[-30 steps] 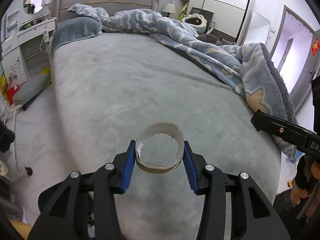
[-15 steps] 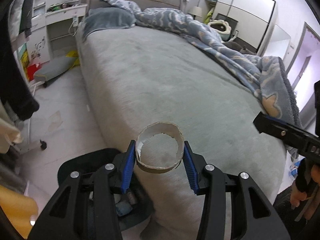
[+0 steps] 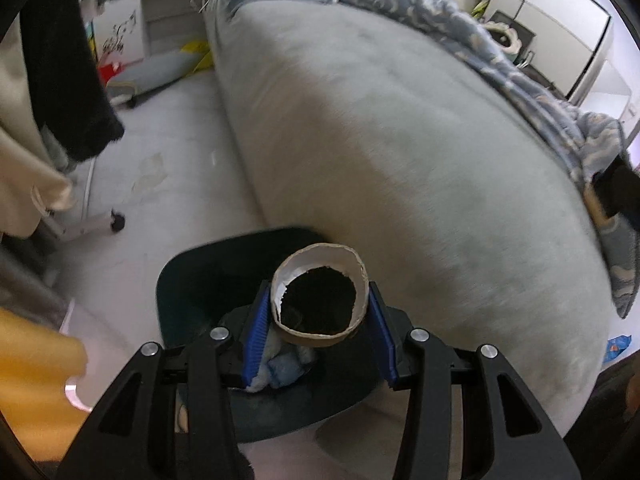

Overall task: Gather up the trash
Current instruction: 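Carry the tape core and black piece over the green bin, then open the left tool over the bin while right releases the black piece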

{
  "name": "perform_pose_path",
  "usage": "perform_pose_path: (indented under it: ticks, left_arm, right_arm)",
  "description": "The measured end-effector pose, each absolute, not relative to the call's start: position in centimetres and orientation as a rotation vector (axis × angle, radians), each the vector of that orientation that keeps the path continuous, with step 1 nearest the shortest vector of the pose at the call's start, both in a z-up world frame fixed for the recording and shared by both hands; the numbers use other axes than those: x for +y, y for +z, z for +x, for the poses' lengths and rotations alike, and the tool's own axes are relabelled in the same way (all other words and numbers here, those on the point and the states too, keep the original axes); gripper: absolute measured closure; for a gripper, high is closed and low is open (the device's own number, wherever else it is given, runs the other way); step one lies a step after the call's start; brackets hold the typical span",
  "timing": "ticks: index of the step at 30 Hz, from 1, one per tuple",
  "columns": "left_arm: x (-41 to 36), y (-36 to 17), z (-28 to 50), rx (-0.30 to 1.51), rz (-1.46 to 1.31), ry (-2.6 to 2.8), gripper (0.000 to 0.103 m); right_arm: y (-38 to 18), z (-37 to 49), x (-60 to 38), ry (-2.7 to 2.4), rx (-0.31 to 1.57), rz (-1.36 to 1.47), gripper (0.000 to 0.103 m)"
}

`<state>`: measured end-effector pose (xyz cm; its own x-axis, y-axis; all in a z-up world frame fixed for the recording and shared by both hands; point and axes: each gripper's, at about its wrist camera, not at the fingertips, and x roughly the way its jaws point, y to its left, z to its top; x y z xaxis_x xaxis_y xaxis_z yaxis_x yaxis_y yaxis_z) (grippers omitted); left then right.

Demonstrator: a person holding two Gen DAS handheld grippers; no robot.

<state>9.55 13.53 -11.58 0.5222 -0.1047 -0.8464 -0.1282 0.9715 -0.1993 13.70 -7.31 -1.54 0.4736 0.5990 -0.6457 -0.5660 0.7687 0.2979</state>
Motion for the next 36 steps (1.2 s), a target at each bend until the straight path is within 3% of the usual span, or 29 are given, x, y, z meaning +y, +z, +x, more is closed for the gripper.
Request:
perform_pose_path:
  ticks: [12,17,20,26,36]
  left_arm:
    - [16.8,-17.4,8.3,1.216,-0.287,0.036,0.053]
    - [18.5,-18.1,7.8,1.226,-0.322,0.064,0.036]
    - [18.9,-16.9,7.2,1.179,-0.31,0.085,0.023]
    - [20.6,-14.0,5.5,1.059,-0.298,0.129,0.009]
    - [23.7,-8.7,3.2,0.845,-0.345,0.199,0.004]
  right_arm:
    - [-2.7,13.2,-0.7,0.804,0.851,-0.009,0.054]
    - [-3.6,13.9,1.0,0.817,0.877,-0.032,0.054]
    - [-4.7,14.5,1.9,0.815,0.901,-0.047,0.054]
    - [-7.5,15.4,3.7,0.804,0.976,-0.096,0.054]
    - [-12.7,15.8,6.6,0.767,1.099,-0.196,0.054]
